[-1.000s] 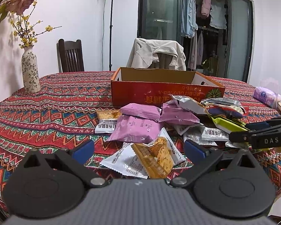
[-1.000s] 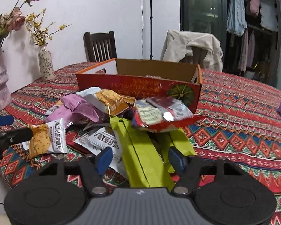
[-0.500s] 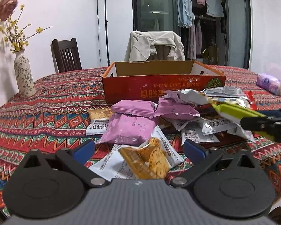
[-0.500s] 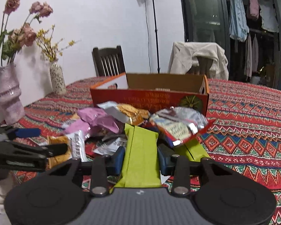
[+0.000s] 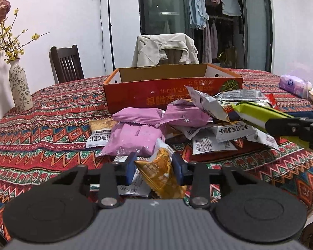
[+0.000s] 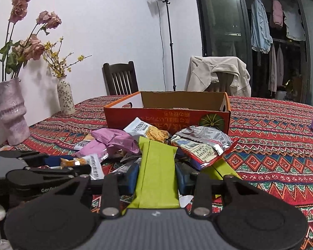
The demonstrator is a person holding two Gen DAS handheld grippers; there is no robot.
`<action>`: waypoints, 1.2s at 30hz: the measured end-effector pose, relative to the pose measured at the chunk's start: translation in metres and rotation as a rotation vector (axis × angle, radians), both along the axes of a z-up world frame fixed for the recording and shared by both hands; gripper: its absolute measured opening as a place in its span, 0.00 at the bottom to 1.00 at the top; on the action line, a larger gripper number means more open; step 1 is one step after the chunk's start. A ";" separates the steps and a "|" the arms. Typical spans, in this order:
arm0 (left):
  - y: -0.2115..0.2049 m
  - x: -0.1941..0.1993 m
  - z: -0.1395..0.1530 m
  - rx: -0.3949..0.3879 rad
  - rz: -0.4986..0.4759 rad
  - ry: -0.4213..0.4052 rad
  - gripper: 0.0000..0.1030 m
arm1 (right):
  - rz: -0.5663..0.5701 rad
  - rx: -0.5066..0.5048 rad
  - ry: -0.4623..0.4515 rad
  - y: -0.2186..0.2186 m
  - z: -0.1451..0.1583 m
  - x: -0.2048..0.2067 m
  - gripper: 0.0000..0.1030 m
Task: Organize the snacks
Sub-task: 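Grasp the yellow-green packet with the right gripper while the left grasps a biscuit packet, then carry both packets into the cardboard box and open both grippers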
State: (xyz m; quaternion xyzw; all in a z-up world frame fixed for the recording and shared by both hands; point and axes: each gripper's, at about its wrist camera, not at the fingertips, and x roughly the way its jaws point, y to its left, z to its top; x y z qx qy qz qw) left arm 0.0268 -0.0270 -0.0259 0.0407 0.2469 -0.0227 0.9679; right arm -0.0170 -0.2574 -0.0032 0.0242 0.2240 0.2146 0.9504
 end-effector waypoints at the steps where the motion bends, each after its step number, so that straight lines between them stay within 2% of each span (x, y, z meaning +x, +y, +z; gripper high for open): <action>1: 0.000 -0.001 0.001 -0.002 -0.003 -0.002 0.32 | 0.000 0.000 -0.001 0.000 0.000 -0.001 0.35; 7: 0.001 -0.013 0.013 -0.019 -0.021 -0.050 0.22 | -0.003 0.003 -0.024 0.000 0.005 -0.009 0.35; 15: 0.001 -0.020 0.032 -0.029 -0.037 -0.121 0.19 | -0.022 0.009 -0.064 -0.004 0.015 -0.012 0.35; 20: 0.004 -0.009 0.056 -0.037 -0.034 -0.183 0.19 | -0.045 0.015 -0.111 -0.007 0.028 -0.001 0.35; 26: 0.003 0.027 0.086 -0.031 -0.011 -0.252 0.19 | -0.078 0.006 -0.163 -0.005 0.049 0.036 0.35; 36: 0.004 0.111 0.118 -0.054 0.041 -0.268 0.19 | -0.123 -0.002 -0.155 0.002 0.077 0.135 0.35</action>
